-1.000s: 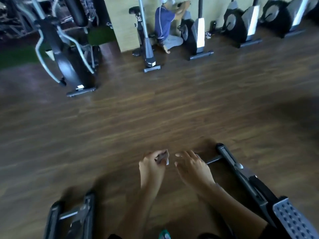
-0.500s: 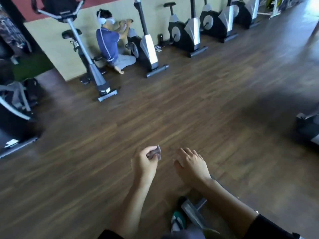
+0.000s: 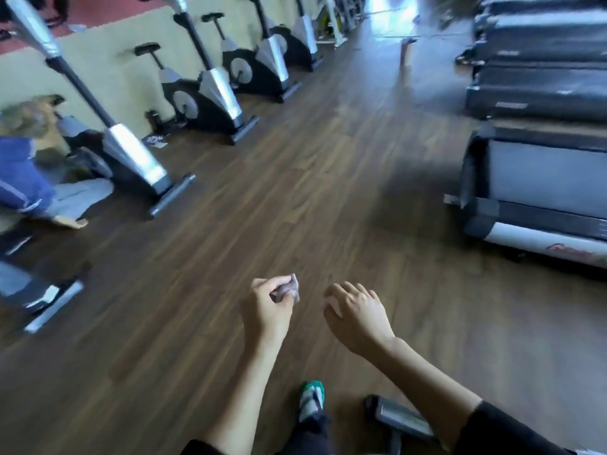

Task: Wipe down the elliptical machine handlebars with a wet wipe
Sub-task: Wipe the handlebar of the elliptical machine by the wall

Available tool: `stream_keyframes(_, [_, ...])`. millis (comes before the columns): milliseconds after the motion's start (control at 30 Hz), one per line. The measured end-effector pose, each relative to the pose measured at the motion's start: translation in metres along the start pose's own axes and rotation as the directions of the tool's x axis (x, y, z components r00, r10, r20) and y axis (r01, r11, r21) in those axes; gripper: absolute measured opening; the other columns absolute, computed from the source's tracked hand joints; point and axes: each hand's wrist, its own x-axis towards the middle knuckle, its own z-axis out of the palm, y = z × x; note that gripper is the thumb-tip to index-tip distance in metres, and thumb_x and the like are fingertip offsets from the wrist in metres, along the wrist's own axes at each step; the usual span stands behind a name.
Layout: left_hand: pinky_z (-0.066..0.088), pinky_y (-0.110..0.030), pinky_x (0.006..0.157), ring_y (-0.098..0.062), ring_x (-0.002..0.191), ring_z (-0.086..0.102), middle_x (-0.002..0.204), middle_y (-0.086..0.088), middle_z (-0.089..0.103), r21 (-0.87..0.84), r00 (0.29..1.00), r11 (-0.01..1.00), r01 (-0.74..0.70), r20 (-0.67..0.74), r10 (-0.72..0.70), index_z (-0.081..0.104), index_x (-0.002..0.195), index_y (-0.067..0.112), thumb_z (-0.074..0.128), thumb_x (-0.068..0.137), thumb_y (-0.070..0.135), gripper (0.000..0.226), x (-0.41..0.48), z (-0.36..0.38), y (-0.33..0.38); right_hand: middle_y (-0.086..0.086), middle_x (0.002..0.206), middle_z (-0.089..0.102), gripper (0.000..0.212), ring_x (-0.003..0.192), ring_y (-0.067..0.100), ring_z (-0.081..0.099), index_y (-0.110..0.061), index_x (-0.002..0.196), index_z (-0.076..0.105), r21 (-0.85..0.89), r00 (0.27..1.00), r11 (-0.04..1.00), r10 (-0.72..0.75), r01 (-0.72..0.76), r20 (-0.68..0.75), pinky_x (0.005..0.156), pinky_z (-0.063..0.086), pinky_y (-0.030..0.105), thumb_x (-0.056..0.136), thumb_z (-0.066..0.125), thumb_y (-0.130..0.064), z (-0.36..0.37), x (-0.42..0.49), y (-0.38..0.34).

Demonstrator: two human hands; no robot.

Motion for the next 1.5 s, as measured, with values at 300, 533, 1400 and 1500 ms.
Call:
stream_keyframes(300, [0.050,-0.017,0.069,-0.008,0.068,0.064,0.085,0.007,0.060,-0.041,0.901,0.970,-0.239,0.364,0.237,0.076,0.090,0.021,0.076,0.069,0.000,0.030,0.163,0.126,0.065,0.001,0.104,0.064,0.034,0.098,0.026,0.059,-0.017,0.098,0.060,0.042,0.887,0.899,0.436,-0.435,-0.151,0.081,0.045,0.037,0.090,0.036,-0.040,-0.042,0.123,0.078])
stream_keyframes(533, [0.041,0.000,0.062,-0.001,0.063,0.060,0.081,0.000,0.061,-0.175,0.733,0.935,-0.308,0.583,0.350,0.077,0.089,0.015,0.074,0.071,-0.002,0.025,0.172,0.256,0.133,0.000,0.116,0.058,0.028,0.104,0.024,0.054,-0.017,0.110,0.057,0.171,0.655,0.694,0.718,-0.700,-0.235,0.086,0.043,0.034,0.096,0.043,-0.037,-0.069,0.121,0.184])
stream_keyframes(1400, [0.053,-0.021,0.073,-0.012,0.069,0.066,0.088,0.001,0.065,-0.561,-0.123,0.727,-0.397,0.817,0.563,0.076,0.086,0.030,0.079,0.076,0.016,0.017,-0.066,0.811,0.491,-0.002,0.130,0.050,0.032,0.118,0.020,0.050,-0.021,0.124,0.052,0.441,-0.129,0.021,0.943,-0.897,-0.308,0.096,0.038,0.032,0.096,0.045,-0.036,-0.279,-0.020,0.695])
stream_keyframes(1500, [0.058,-0.044,0.066,-0.020,0.061,0.065,0.085,0.004,0.062,-0.610,-0.236,0.711,-0.349,0.792,0.564,0.074,0.082,0.036,0.078,0.077,0.016,0.021,-0.114,0.871,0.537,-0.002,0.130,0.050,0.032,0.118,0.019,0.050,-0.022,0.124,0.052,0.508,-0.252,-0.068,0.919,-0.859,-0.303,0.096,0.037,0.031,0.096,0.046,-0.035,-0.307,-0.047,0.754])
